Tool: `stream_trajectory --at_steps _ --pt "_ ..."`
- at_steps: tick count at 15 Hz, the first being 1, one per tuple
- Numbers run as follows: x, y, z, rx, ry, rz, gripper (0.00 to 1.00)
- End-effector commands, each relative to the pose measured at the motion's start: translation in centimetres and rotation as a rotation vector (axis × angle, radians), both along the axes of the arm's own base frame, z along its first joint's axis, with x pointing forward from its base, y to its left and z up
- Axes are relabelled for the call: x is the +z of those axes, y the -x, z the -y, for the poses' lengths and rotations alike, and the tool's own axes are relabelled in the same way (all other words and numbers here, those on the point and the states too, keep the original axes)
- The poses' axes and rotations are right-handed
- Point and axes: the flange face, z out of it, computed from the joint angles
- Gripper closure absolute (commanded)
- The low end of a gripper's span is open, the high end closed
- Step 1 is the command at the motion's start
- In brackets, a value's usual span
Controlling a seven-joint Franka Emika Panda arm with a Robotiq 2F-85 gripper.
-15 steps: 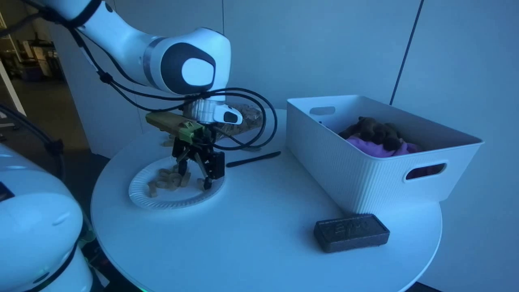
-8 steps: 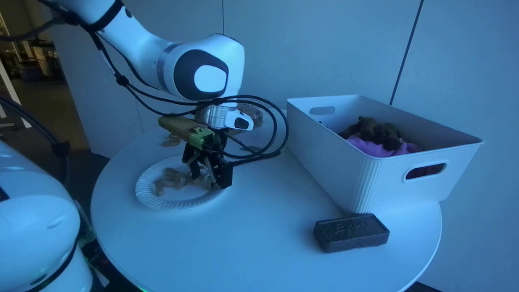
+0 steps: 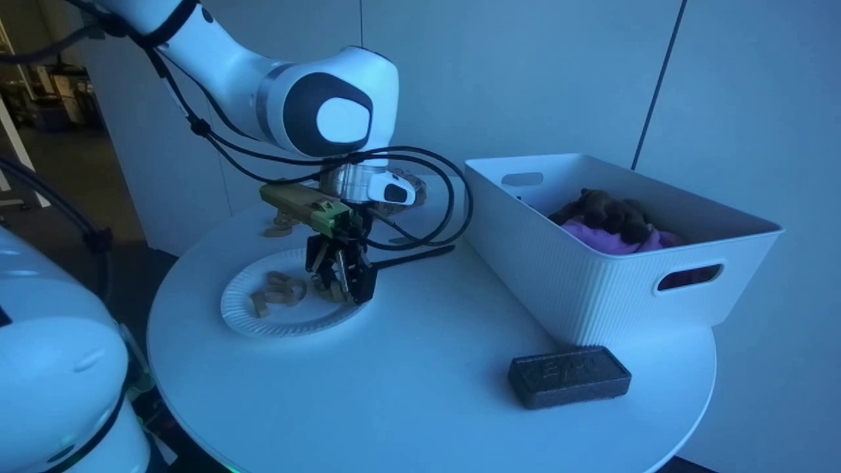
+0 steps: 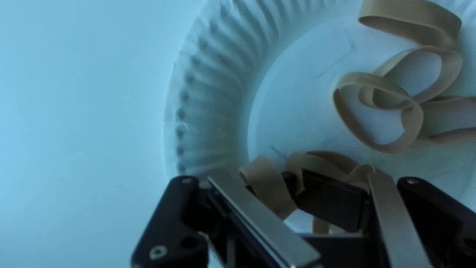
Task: Remove the rubber bands from the plate
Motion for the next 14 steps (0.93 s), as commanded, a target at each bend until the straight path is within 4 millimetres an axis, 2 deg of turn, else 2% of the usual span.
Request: stream_trajectory --at_steps 1,5,8,11,14 --pt "2.2 0.1 0.0 0.009 0.056 0.046 0.98" --pt "5.0 0.6 -0.6 0.037 0.101 0.105 0.98" --pt "7.7 1.0 -2.6 0.123 0.111 0.169 0.99" --pt "9.7 1.6 -6.7 0.295 0.102 0.192 1.00" --pt "10.1 2.1 -12.1 0.464 0.095 0.175 1.00"
